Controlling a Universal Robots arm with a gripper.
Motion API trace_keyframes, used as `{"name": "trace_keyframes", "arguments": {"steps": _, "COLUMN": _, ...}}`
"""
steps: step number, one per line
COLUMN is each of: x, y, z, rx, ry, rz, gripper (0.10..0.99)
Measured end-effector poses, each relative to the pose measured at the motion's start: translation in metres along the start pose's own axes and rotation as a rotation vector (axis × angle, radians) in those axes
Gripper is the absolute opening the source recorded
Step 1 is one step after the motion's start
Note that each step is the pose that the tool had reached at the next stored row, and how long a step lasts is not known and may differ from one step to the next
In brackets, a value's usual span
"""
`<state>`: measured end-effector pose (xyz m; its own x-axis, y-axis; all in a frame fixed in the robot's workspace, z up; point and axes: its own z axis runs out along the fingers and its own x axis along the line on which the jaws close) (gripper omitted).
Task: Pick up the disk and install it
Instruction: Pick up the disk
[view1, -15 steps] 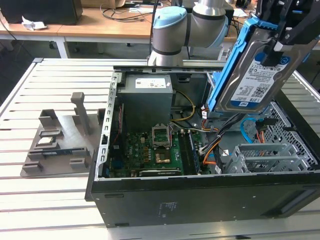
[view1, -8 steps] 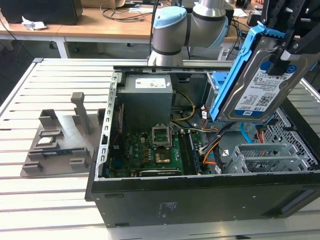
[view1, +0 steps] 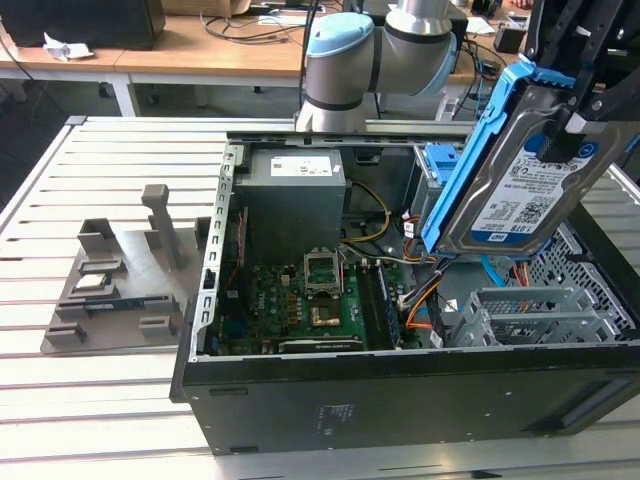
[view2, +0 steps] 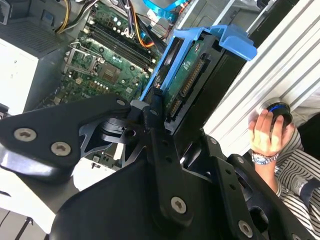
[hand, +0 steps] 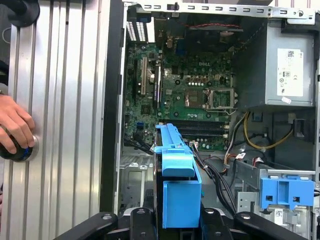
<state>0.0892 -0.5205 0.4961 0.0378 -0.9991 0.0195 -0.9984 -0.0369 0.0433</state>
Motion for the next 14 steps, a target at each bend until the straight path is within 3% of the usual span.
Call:
{"name": "trace_keyframes", "arguments": {"steps": 6, "x": 0.0006, "y": -0.0055, "z": 0.0113, "rx": 0.000, "ry": -0.0010, "rz": 0.019, "gripper": 0.361}}
{"name": "trace_keyframes", "arguments": {"steps": 11, "x": 0.0019, "y": -0.0225, "z": 0.0182, "rx": 0.000, "ry": -0.0007, "rz": 0.026, "gripper": 0.361}}
{"name": "trace_keyframes", "arguments": {"steps": 14, "x": 0.0054, "y": -0.0244, "z": 0.0211, "rx": 0.000, "ry": -0.0009, "rz": 0.027, "gripper": 0.361}}
